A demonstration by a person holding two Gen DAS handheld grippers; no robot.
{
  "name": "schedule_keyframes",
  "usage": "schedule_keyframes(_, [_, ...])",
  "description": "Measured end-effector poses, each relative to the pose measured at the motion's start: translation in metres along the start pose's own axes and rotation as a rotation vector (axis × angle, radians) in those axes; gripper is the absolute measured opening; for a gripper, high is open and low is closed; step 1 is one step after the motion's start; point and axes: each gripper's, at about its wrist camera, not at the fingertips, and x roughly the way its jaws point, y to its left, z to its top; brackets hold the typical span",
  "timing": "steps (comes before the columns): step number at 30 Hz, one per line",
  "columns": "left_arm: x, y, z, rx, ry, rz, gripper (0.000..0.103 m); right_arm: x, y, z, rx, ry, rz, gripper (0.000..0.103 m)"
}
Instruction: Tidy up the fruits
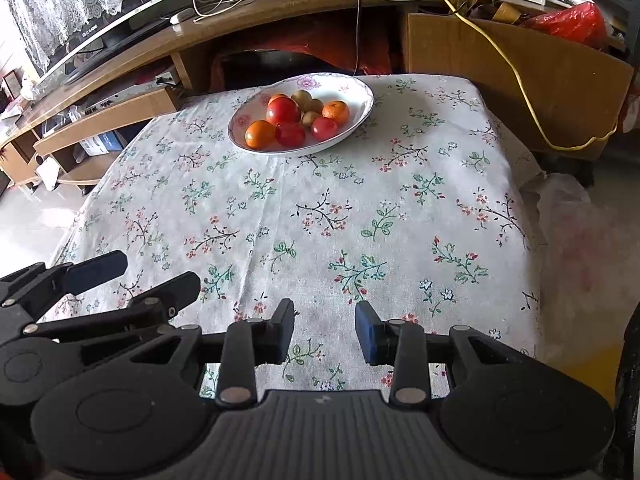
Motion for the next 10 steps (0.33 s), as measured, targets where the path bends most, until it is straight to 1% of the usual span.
schedule_keyframes(10, [-0.0016,0.0006,0.0,-0.004,-0.019,0.008,0.082,0.0017,-0.0022,0.0007,0.009,0.003,-0.006,0.038])
